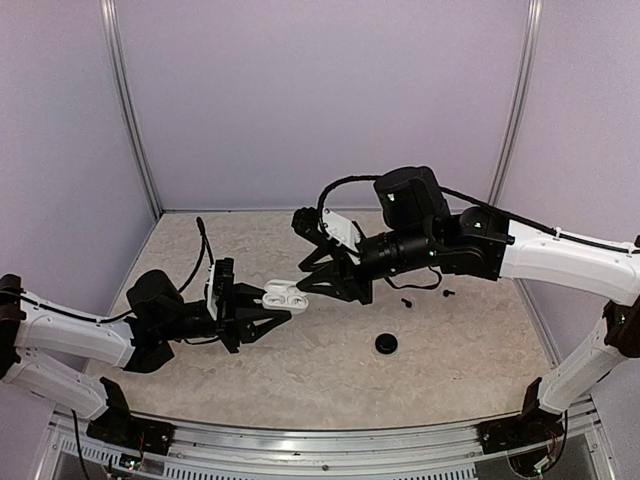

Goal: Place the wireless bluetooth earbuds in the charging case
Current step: Open the charging case with the earbuds to the charging case, then adjust the left earbud in the left side groove of the charging case.

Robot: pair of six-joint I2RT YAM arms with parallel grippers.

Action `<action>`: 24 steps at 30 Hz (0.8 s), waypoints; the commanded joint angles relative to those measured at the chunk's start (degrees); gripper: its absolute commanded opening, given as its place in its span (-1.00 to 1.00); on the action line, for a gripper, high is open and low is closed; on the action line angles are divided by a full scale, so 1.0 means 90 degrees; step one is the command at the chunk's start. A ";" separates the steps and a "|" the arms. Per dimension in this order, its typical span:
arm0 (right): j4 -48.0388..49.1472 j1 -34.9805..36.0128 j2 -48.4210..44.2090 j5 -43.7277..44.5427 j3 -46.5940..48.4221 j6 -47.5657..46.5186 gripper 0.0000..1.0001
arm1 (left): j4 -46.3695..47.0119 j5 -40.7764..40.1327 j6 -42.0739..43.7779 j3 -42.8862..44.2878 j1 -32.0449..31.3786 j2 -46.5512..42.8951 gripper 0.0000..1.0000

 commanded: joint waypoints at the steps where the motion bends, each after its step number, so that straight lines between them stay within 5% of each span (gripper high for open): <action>1: 0.0333 -0.0050 -0.0346 -0.0535 0.0036 -0.0044 -0.36 | -0.0041 -0.0028 0.0081 0.0149 -0.0051 0.0021 -1.00; 13: -0.0041 0.0875 -0.0136 0.0242 0.0392 -0.0737 -0.64 | -0.0192 -0.0201 0.0021 0.0237 -0.0032 0.0125 -1.00; 24: -0.0144 0.0936 0.0304 0.0948 0.0589 -0.0611 -0.74 | -0.0146 -0.0186 0.0037 0.0200 -0.0041 0.0080 -1.00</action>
